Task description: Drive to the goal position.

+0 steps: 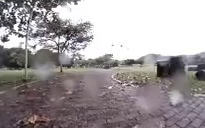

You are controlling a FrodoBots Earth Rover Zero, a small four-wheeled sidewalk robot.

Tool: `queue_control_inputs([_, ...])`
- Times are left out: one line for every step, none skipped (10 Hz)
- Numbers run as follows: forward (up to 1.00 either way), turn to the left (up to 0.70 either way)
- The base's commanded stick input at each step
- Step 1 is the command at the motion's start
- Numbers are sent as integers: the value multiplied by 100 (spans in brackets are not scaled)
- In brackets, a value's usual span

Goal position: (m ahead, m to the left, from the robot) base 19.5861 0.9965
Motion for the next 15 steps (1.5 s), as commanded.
queue_control_inputs([70,0])
queue_control_inputs([70,0])
queue_control_inputs([70,0])
queue_control_inputs([70,0])
queue_control_inputs([70,0])
queue_control_inputs([70,0])
queue_control_inputs([70,0])
queue_control_inputs([70,0])
queue_control_inputs([70,0])
queue_control_inputs([70,0])
queue_control_inputs([70,0])
queue_control_inputs([70,0])
queue_control_inputs([70,0])
queue_control_inputs([70,0])
queue_control_inputs([70,0])
